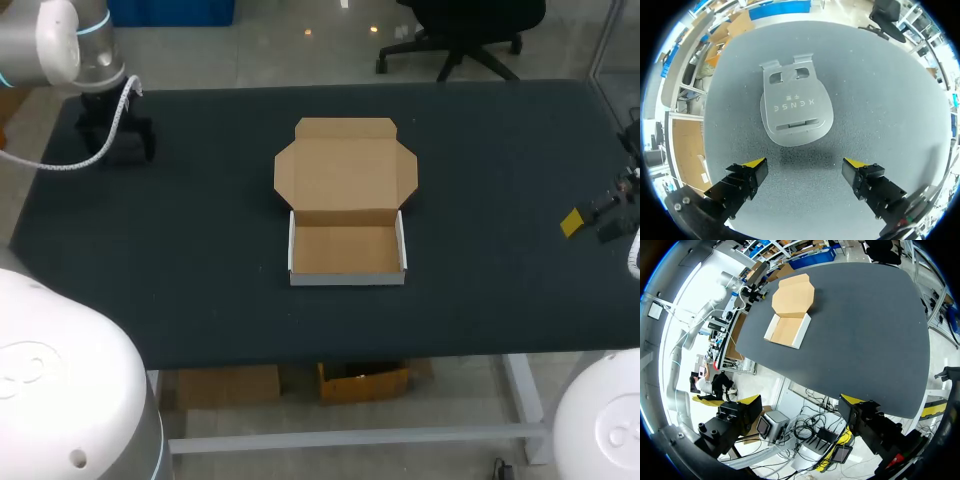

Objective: Assemble the packaging by folding the flat box into shape, placing the metal phone stand inside, and closing the box properly

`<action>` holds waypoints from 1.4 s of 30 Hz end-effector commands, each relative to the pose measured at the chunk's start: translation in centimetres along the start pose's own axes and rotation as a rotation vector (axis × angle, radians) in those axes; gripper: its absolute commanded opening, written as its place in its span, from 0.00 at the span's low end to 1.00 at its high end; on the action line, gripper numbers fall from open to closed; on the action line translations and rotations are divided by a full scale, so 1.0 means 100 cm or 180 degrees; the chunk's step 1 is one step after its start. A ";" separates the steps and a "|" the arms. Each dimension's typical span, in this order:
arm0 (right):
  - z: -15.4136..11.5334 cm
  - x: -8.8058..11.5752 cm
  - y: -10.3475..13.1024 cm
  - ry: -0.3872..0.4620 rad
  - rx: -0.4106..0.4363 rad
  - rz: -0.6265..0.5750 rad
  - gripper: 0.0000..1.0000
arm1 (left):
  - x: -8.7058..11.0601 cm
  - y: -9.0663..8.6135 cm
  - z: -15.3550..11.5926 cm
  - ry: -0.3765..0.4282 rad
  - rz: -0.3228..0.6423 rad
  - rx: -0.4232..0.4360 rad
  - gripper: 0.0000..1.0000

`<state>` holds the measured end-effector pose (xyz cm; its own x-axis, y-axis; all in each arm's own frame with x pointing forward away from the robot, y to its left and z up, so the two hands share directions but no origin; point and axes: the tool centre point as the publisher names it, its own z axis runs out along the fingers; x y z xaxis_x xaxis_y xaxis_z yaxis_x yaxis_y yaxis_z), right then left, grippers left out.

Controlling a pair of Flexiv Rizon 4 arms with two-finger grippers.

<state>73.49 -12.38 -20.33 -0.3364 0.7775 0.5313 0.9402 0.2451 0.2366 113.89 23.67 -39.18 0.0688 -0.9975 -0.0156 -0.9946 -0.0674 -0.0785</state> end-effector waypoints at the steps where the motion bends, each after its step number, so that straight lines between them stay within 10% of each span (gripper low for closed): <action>1: -0.002 0.000 -0.001 0.0006 0.0003 -0.0003 1.00 | 0.000 -0.001 0.000 -0.0012 -0.0003 -0.0010 1.00; 42: -0.002 0.000 -0.001 0.0006 0.0003 -0.0003 1.00 | 0.001 -0.034 0.006 0.0046 -0.0083 0.0031 1.00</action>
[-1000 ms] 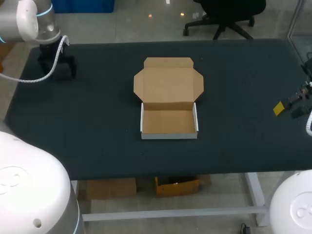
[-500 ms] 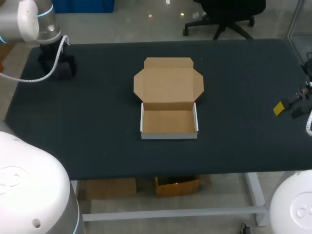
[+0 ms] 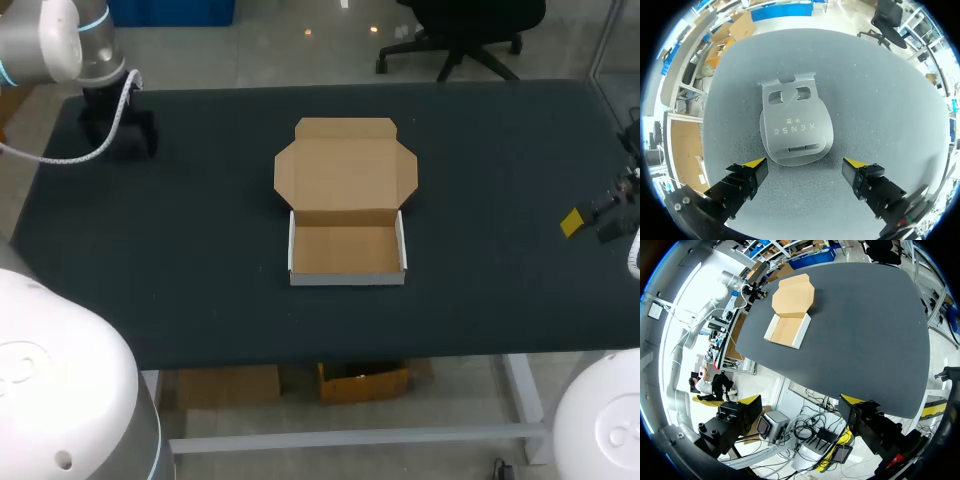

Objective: Assemble the packaging by folding the flat box into shape, placing the metal phone stand inside, and closing the box properly

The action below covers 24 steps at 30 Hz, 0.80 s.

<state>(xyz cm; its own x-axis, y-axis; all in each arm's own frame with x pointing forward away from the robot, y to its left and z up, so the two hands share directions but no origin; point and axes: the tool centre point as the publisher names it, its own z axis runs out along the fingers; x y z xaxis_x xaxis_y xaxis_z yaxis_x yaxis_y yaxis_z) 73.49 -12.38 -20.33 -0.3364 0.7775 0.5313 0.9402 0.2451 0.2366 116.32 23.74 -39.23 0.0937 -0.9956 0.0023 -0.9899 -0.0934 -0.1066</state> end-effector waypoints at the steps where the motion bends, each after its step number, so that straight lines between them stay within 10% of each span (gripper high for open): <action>1: -0.002 0.000 -0.001 0.0006 0.0003 -0.0003 1.00 | 0.001 -0.011 0.004 -0.0005 -0.0001 -0.0059 1.00; 24: -0.002 0.000 -0.001 0.0006 0.0003 -0.0003 1.00 | -0.002 -0.027 0.007 -0.0040 -0.0044 -0.0042 1.00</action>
<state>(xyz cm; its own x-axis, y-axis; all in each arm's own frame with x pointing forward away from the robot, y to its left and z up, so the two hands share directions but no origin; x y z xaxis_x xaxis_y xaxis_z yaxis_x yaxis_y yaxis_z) 73.49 -12.38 -20.33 -0.3364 0.7775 0.5313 0.9402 0.2451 0.2366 118.31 24.08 -39.38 0.1086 -0.9941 -0.0065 -0.9885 -0.1073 -0.1069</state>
